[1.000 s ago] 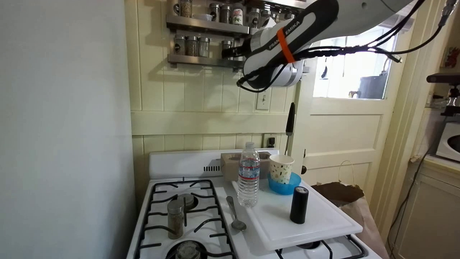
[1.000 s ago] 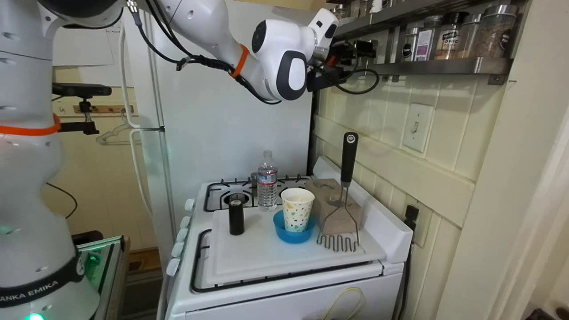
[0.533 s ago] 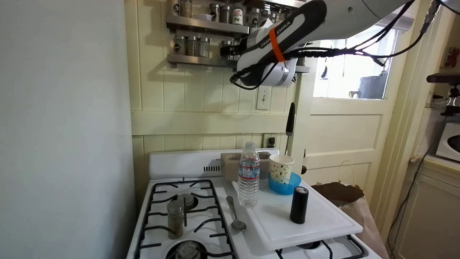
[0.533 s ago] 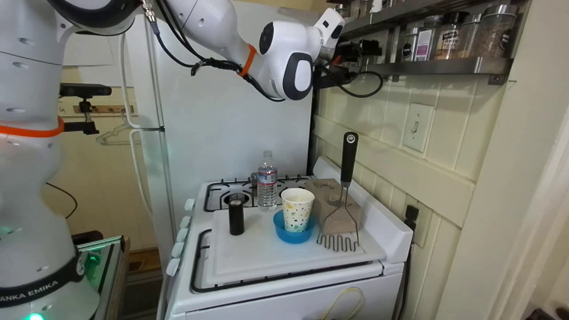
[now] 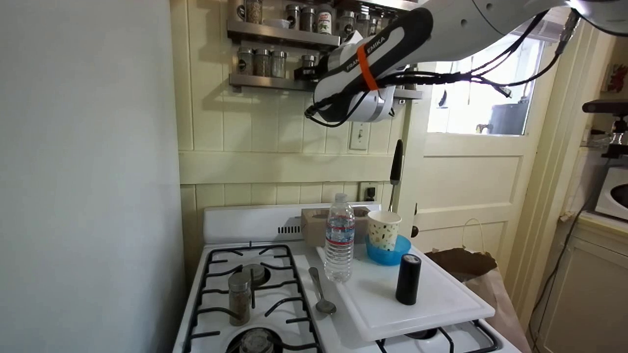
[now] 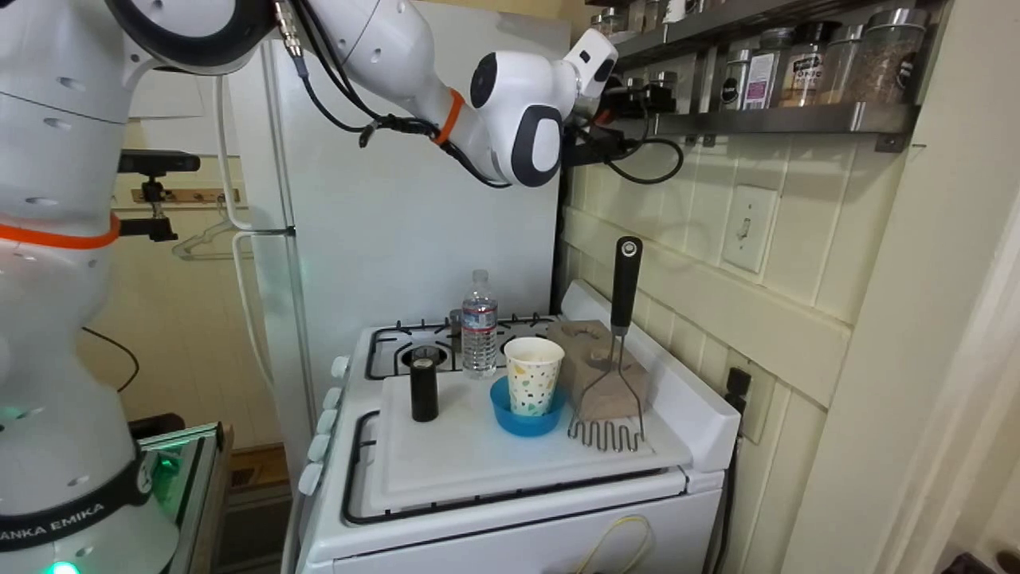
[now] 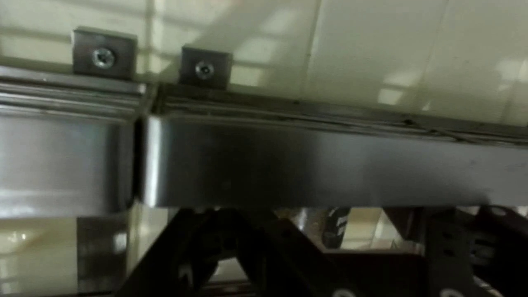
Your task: Pick up one bottle from the shelf and put it on the stove
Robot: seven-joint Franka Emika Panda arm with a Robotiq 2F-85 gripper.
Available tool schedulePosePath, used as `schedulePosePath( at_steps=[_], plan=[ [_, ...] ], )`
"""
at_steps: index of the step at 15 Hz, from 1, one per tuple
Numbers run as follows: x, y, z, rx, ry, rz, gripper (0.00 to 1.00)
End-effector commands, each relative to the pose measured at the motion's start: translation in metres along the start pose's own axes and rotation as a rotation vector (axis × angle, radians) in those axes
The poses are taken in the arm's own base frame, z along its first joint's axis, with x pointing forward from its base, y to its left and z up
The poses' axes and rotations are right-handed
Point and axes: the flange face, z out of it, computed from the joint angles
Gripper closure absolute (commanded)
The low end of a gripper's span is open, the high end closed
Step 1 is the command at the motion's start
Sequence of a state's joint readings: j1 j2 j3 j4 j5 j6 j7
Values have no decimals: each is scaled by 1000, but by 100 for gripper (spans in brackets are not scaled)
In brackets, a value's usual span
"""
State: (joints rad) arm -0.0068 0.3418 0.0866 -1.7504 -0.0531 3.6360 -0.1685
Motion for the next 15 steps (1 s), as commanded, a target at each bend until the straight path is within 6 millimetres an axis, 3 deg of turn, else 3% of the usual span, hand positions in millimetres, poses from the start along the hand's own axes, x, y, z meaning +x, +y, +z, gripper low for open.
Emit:
schedulePosePath(
  at_steps=[1, 3, 15],
  plan=[
    [1, -4, 7, 1, -2, 1, 62],
    [2, -4, 8, 1, 2, 1, 75],
    [8, -1, -17, -44, 66, -89, 75]
  ],
)
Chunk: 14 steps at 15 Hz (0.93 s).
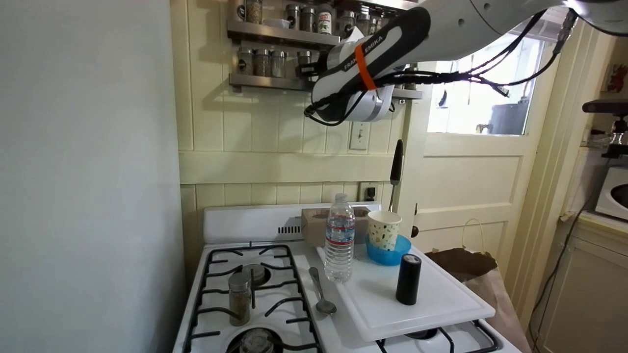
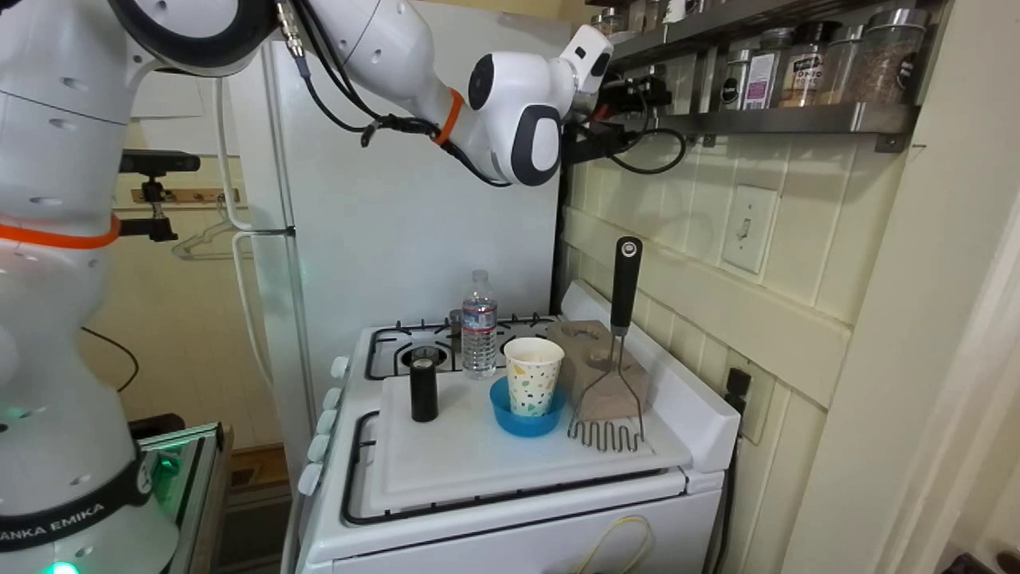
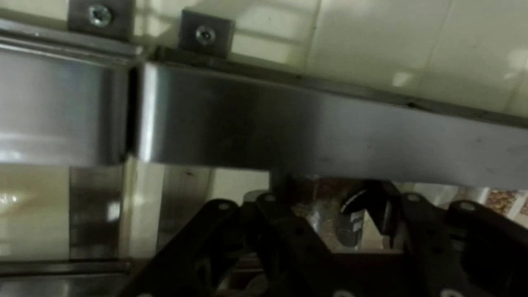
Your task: Pick up one bottle from the shelf and put it on the stove
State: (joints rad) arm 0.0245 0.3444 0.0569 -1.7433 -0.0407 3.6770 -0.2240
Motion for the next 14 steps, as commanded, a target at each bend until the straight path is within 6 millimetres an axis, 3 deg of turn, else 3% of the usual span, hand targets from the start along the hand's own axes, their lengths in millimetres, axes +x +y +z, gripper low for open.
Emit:
schedulePosePath(
  at_steps=[1, 5, 9, 14],
  plan=[
    [2, 2, -16, -41, 26, -46, 75],
    [-11, 12, -26, -77, -25, -131, 75],
    [-7, 16, -36, -102, -36, -272, 75],
    [-1, 6, -41, -92, -43, -451, 75]
  ],
)
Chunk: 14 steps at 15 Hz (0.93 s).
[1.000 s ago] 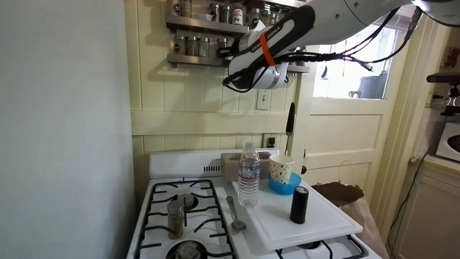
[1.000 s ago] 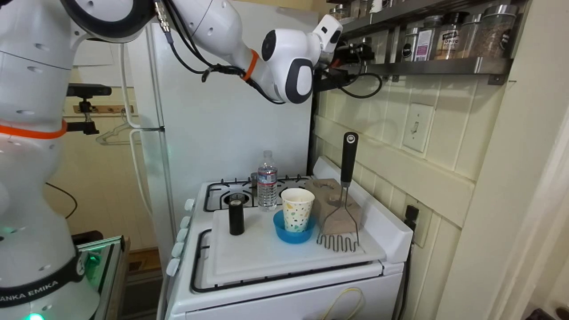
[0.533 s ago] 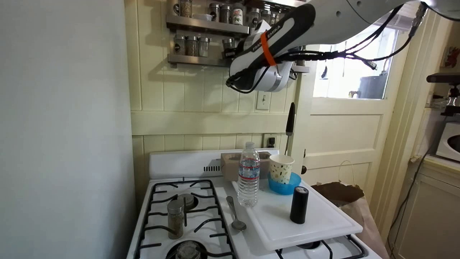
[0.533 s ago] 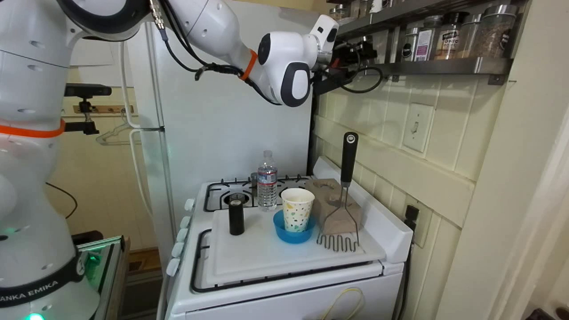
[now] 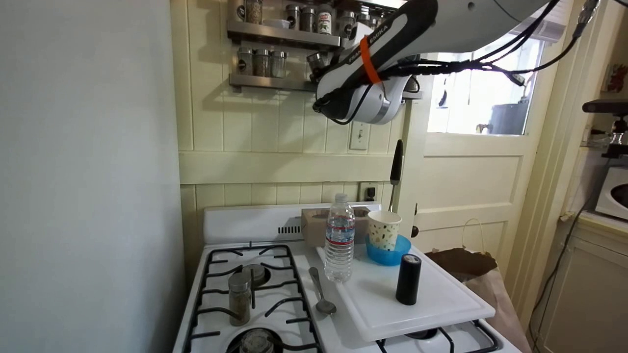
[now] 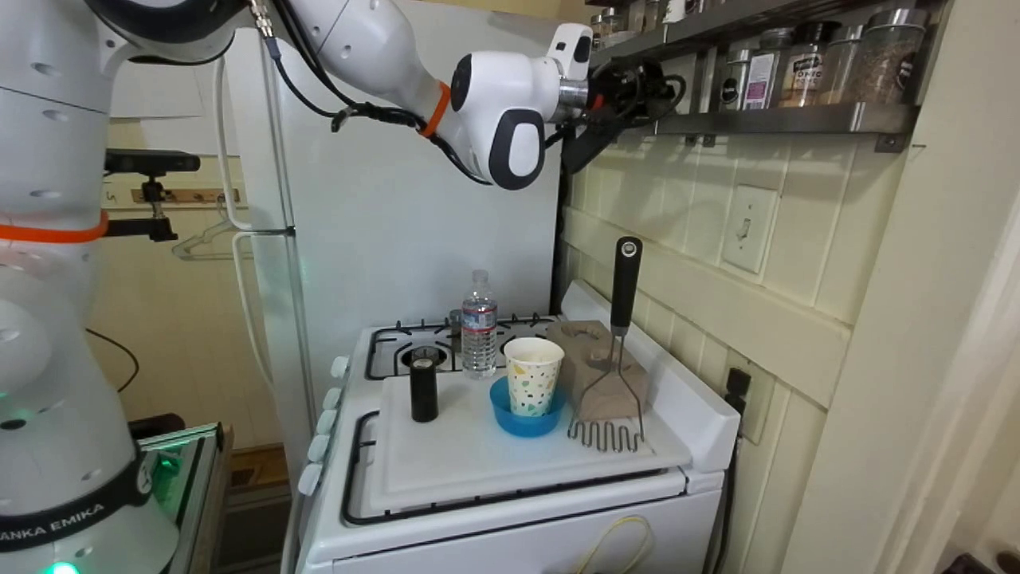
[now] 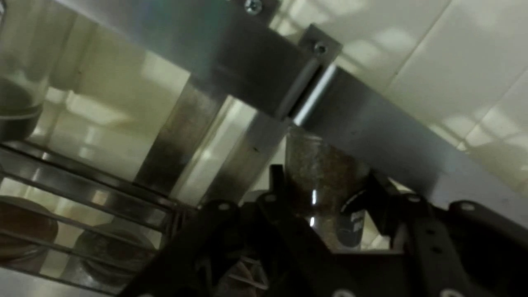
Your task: Pick up one bottle from the shelf and put it on the stove
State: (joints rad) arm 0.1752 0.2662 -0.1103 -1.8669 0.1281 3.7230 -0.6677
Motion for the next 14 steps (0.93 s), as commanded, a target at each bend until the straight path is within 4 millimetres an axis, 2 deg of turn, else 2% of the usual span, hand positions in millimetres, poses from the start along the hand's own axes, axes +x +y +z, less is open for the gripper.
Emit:
schedulePosePath(
  at_steps=[1, 6, 14],
  plan=[
    [10, -8, -14, 4, 4, -128, 75],
    [17, -14, -19, -11, 14, -236, 75],
    [21, -8, -33, -75, 11, -356, 75]
  ],
)
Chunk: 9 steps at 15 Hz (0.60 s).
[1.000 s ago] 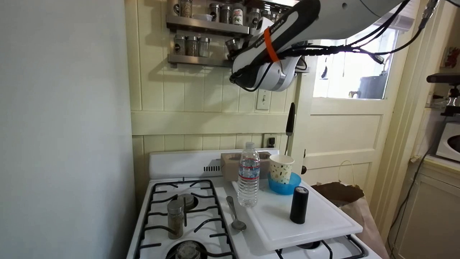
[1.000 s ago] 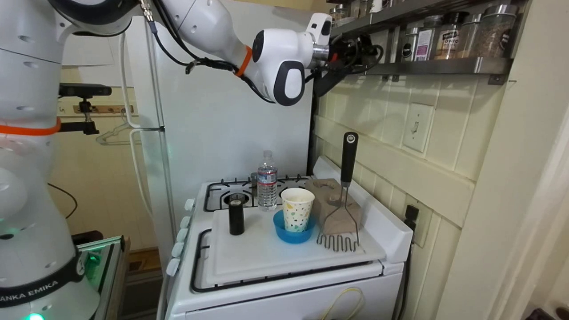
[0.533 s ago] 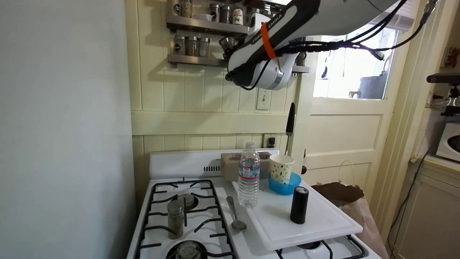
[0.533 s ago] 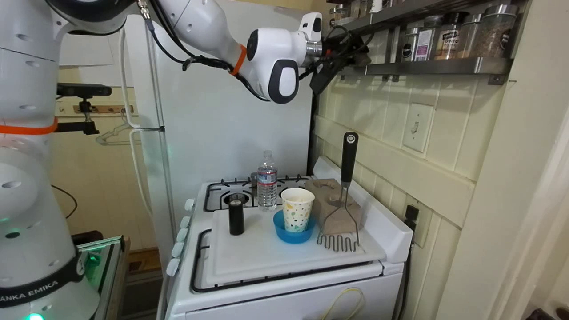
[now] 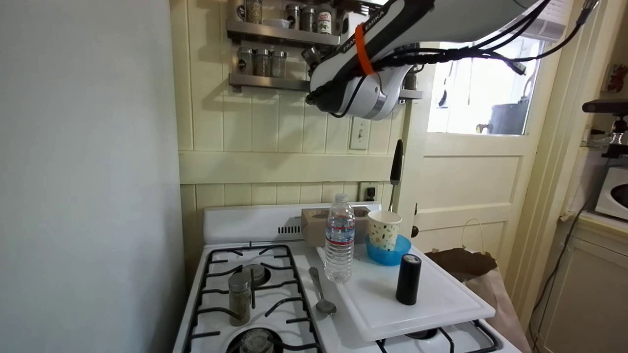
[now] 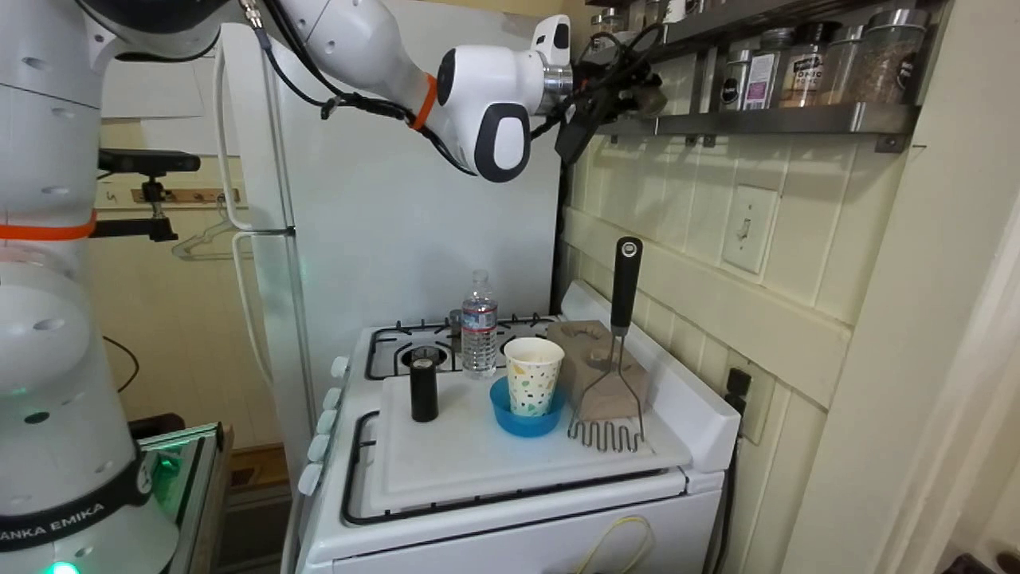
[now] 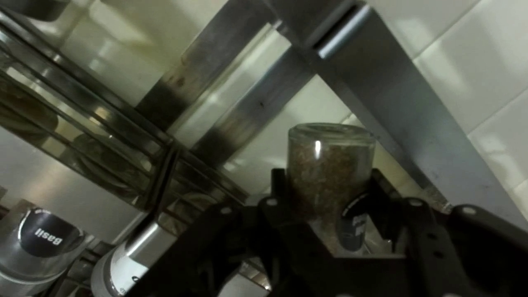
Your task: Pick up one bottle from the shelf and put it on the stove
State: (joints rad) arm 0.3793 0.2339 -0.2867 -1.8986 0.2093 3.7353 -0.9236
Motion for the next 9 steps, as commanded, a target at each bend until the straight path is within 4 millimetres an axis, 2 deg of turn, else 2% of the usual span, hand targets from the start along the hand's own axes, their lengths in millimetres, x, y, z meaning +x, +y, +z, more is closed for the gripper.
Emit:
schedulePosePath(
  at_steps=[1, 9],
  plan=[
    [3, 1, -20, -54, -4, -146, 75],
    [-5, 2, -32, -90, -42, -208, 75]
  ],
)
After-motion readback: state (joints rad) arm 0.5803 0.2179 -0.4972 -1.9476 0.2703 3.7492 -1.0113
